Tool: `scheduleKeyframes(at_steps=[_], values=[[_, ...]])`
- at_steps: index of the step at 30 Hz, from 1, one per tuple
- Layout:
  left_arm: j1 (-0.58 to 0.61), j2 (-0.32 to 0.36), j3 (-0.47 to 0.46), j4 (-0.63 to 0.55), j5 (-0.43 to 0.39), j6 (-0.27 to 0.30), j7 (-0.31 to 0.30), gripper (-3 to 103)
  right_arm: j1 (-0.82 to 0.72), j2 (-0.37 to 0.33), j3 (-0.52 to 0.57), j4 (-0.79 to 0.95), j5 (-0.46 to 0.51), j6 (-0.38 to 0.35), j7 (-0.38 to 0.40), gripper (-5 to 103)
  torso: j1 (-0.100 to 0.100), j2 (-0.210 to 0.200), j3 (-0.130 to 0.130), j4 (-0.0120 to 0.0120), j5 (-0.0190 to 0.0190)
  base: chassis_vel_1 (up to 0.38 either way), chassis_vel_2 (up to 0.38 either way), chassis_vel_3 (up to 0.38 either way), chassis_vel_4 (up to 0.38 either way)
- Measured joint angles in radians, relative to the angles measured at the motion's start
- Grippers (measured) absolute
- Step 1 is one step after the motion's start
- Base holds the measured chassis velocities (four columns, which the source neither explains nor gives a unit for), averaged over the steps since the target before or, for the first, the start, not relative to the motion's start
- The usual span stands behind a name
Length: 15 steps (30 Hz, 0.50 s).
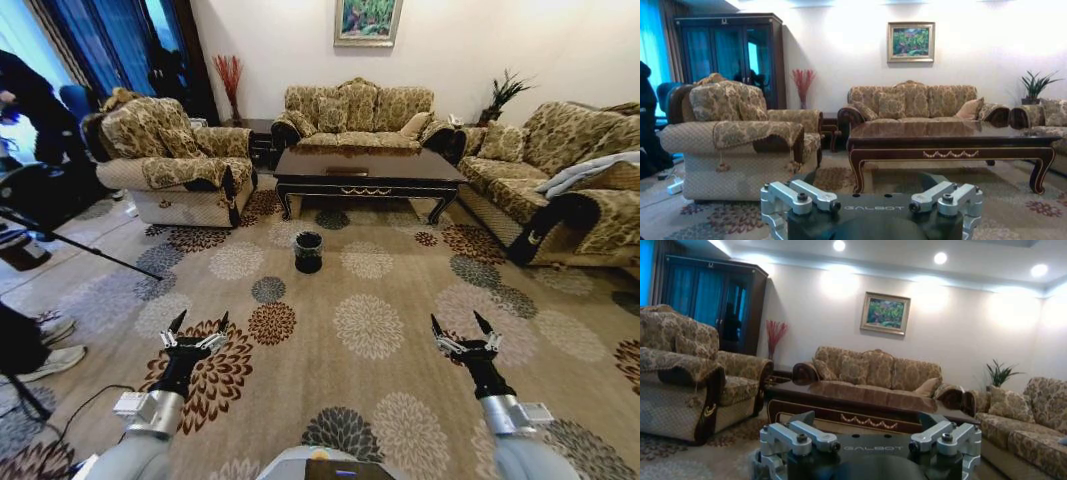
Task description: Move to the front of the table and pick up the trash from the floor, then place it into the trash bin.
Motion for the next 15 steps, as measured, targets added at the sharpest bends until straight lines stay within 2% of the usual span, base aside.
scheduleKeyframes(at_steps=[15], values=[[0.0,0.0,0.0,0.0,0.0,0.0,0.0,100,0.0,0.0,0.0,0.0,0.0,0.0,0.0,100,0.032,0.07,0.039,0.0001,0.0001,0.0,0.0,0.0,0.0]])
